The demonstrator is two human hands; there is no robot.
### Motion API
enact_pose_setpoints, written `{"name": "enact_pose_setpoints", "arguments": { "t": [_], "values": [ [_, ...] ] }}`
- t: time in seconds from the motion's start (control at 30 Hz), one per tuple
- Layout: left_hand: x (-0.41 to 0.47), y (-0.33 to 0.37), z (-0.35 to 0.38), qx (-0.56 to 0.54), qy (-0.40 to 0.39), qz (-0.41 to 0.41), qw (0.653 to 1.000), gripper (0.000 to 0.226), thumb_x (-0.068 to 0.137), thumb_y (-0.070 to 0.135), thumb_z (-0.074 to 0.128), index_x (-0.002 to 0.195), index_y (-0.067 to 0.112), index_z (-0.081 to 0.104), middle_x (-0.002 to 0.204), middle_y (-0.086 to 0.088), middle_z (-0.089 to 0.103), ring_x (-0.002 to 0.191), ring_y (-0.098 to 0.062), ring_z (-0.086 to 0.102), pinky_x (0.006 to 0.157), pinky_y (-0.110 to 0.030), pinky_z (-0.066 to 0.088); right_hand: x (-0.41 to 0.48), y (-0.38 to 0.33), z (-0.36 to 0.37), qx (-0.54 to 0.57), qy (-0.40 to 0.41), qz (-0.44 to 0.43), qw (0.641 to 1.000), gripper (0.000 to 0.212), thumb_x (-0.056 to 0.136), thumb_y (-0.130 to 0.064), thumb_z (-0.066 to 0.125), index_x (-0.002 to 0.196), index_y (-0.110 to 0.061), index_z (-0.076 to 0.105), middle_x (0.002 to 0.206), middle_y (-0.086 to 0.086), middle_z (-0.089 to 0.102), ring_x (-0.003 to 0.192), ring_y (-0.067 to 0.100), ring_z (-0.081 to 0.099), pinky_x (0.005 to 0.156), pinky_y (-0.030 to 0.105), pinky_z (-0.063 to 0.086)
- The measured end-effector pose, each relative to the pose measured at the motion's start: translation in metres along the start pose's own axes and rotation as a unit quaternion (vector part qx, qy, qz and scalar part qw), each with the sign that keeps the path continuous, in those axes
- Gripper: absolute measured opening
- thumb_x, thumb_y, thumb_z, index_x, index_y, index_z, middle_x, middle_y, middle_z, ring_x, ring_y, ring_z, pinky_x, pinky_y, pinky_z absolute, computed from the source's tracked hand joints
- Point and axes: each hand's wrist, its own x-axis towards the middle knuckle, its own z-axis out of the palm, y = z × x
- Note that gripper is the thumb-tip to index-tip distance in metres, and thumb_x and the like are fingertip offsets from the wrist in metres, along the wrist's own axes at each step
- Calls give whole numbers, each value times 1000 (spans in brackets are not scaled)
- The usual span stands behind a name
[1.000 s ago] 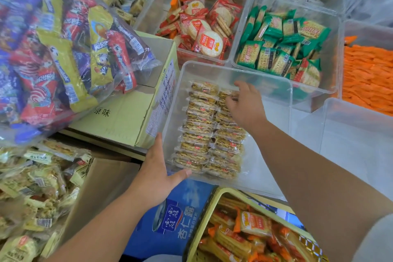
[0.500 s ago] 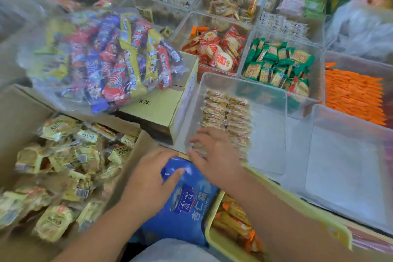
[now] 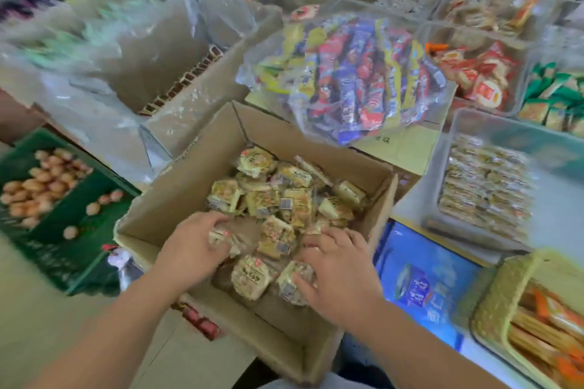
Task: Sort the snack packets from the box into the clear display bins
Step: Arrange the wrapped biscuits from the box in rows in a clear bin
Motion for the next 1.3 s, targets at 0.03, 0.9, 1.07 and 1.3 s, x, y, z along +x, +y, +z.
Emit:
{"name": "enact_pose_setpoints", "arguments": {
  "t": [0.03, 0.9, 1.07, 1.3],
  "values": [
    [9, -14, -4, 1, -13, 3, 1000, 48, 89, 26, 73, 135, 23, 60, 123, 2, 58, 114, -16, 55, 92, -27, 41, 1, -2, 1, -23, -21, 16, 999, 57, 88, -68, 30, 116, -36, 67, 123, -10, 63, 130, 24, 46, 111, 47, 30],
    [119, -87, 46, -85, -298, -126, 942, 100, 60, 28, 100, 140, 12, 41, 131, -8, 52, 114, -27, 53, 80, -37, 47, 3, -9, 16, -85, 15, 127, 988, 39, 85, -59, 36, 81, -31, 64, 75, -12, 62, 80, 15, 51, 90, 37, 38],
    [117, -87, 48, -79, -332, -121, 932, 110, 66, 33, 96, 153, 2, 36, 157, -16, 41, 142, -33, 40, 104, -39, 37, 3, -11, 15, -96, 18, 128, 987, 41, 86, -59, 36, 79, -30, 65, 72, -12, 60, 79, 15, 51, 89, 36, 37],
    [110, -77, 42, -79, -378, -78, 919, 108, 64, 39, 93, 152, 11, 36, 152, -11, 42, 130, -27, 42, 102, -38, 38, 3, -11, 14, -105, 20, 120, 987, 43, 85, -59, 35, 79, -30, 66, 69, -10, 58, 78, 16, 51, 88, 36, 37]
  ]
}}
